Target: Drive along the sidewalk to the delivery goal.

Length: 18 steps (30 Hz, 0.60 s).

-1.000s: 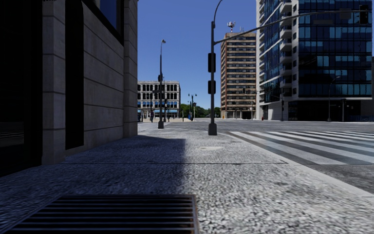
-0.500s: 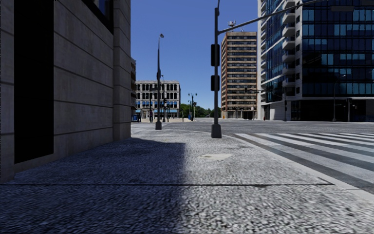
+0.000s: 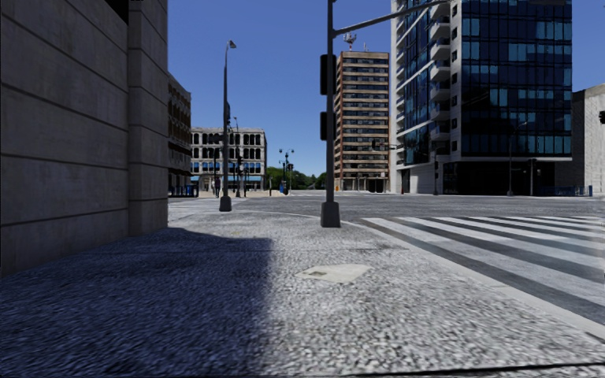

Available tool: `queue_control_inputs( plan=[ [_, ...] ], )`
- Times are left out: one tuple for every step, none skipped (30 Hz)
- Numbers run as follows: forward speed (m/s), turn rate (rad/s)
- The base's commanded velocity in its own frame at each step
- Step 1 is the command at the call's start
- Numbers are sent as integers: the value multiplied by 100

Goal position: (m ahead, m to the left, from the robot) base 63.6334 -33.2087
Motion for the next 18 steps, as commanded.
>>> queue_control_inputs(
  plan=[
    [157,-61],
    [157,-61],
    [157,-61],
    [157,-61],
    [157,-61],
    [157,-61],
    [157,-61],
    [157,-61],
    [157,-61],
    [157,-61],
    [157,-61],
    [158,-61],
    [162,-61],
    [165,-61],
    [165,-61],
    [166,-60],
    [166,-59],
    [166,-59]
  ],
)
